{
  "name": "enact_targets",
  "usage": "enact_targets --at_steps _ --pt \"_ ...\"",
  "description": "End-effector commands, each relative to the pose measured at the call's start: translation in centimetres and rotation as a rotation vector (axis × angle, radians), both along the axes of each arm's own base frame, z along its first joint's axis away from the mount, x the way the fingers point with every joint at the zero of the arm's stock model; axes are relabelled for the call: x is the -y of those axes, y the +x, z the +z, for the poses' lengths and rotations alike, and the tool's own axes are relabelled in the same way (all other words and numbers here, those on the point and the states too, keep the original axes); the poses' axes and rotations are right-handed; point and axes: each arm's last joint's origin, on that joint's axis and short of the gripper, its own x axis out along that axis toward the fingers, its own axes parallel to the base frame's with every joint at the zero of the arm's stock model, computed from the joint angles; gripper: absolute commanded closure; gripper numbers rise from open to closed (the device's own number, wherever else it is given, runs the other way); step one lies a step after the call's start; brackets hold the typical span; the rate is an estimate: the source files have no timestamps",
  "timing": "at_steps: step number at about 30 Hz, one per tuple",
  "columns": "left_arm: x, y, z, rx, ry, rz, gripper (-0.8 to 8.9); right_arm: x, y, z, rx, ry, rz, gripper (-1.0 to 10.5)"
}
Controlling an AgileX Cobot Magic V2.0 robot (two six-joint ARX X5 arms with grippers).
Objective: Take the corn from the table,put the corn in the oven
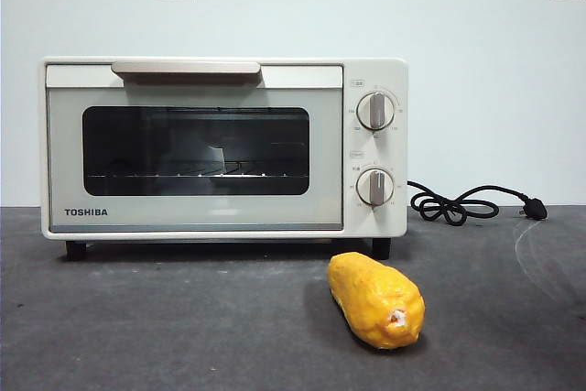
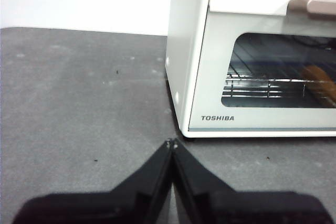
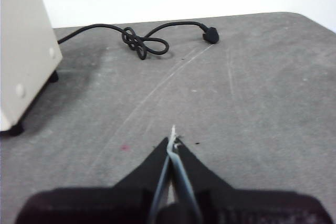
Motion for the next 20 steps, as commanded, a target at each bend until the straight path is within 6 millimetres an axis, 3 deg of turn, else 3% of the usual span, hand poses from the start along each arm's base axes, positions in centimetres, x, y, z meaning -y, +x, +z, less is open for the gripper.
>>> enact_targets --at_steps 1,4,7,15,20 --pt "0.0 0.0 -0.2 -0.009 -0.069 0.013 8.17 -0.1 0.1 -0.2 0.003 0.174 -0.001 9.5" --pt "0.0 0.0 -0.4 -0.028 -0.158 0.024 8.18 -0.1 0.1 -0.2 0.005 0.383 -0.027 9.5" --pt "0.2 0.0 -0.4 -0.053 -0.275 -0.022 8.17 -0.1 0.1 -0.2 0.007 0.466 -0.043 9.5" --pt "1.1 -0.3 -0.3 -0.143 -0.428 -0.32 8.19 -0.1 0.1 0.4 0.046 0.47 -0.04 9.5" --pt "1.3 -0.4 1.3 -0.17 -0.48 -0.42 8.19 -0.5 -0.2 2.6 0.135 0.472 0.123 9.5"
